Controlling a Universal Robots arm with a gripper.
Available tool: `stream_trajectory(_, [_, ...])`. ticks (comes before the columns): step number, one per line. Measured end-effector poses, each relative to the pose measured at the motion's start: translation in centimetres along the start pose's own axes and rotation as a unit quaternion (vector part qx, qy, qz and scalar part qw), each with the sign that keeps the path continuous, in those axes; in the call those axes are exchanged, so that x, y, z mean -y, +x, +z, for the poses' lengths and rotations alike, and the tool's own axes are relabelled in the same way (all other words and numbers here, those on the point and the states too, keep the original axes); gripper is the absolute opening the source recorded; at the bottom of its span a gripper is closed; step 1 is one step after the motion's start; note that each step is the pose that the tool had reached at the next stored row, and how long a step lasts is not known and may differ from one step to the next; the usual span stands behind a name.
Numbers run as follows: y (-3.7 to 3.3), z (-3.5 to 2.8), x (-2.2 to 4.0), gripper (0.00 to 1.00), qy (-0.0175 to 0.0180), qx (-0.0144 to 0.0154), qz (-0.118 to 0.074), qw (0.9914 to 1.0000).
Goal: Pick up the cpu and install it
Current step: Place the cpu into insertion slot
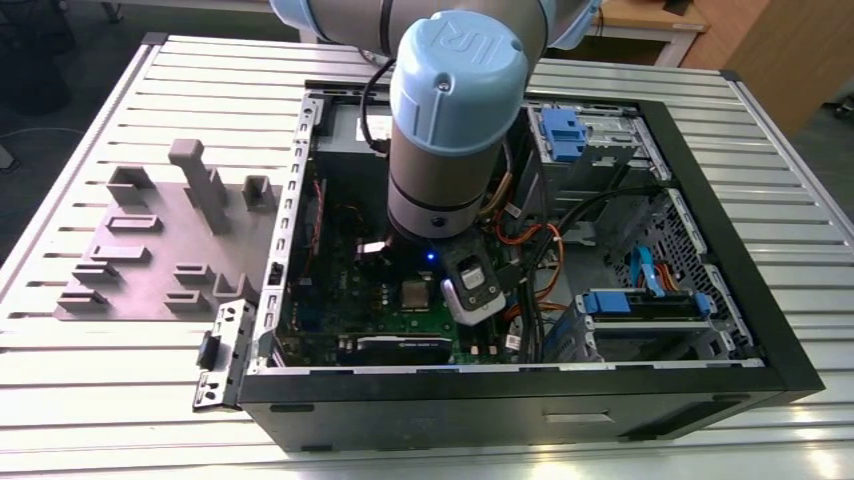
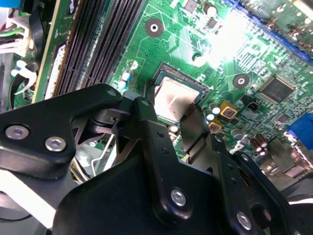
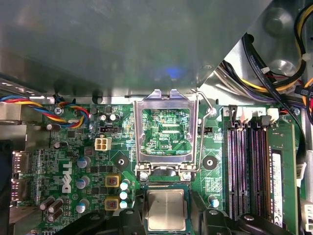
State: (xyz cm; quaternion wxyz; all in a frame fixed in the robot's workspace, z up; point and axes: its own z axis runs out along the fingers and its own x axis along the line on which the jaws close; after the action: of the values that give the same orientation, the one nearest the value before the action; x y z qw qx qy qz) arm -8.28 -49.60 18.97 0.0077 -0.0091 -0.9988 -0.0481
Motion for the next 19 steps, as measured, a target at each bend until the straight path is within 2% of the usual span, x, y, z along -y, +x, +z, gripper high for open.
stream_trajectory(4, [0.01, -0.19, 0.07, 0.45, -0.0001, -0.0001, 0.000, 1.00000])
stream_trajectory(19, [-0.01, -0.19, 0.15, 0.45, -0.0005, 0.0005, 0.005, 0.99999])
